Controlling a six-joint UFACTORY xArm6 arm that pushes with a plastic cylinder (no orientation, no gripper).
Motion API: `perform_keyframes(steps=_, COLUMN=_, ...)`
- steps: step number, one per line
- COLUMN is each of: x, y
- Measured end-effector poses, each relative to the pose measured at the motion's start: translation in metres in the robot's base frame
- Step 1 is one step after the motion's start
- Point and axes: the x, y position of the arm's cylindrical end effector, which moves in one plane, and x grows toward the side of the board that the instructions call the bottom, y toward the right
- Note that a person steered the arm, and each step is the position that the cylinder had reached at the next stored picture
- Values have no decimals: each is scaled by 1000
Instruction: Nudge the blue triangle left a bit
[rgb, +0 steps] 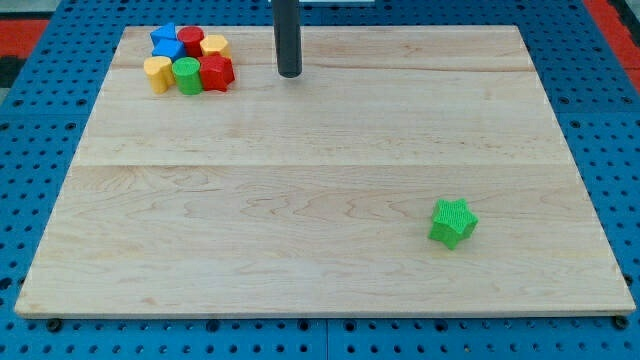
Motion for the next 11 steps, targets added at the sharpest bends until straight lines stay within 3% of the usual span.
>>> perform_keyframes(steps=2, x=-25, y=-30)
perform_keyframes(steps=3, x=-65, y=-79)
perform_keyframes(steps=4, x=-88, y=-86)
perform_keyframes(steps=9, x=-88, y=-182)
perform_keyframes(steps=11, x=-88, y=-186)
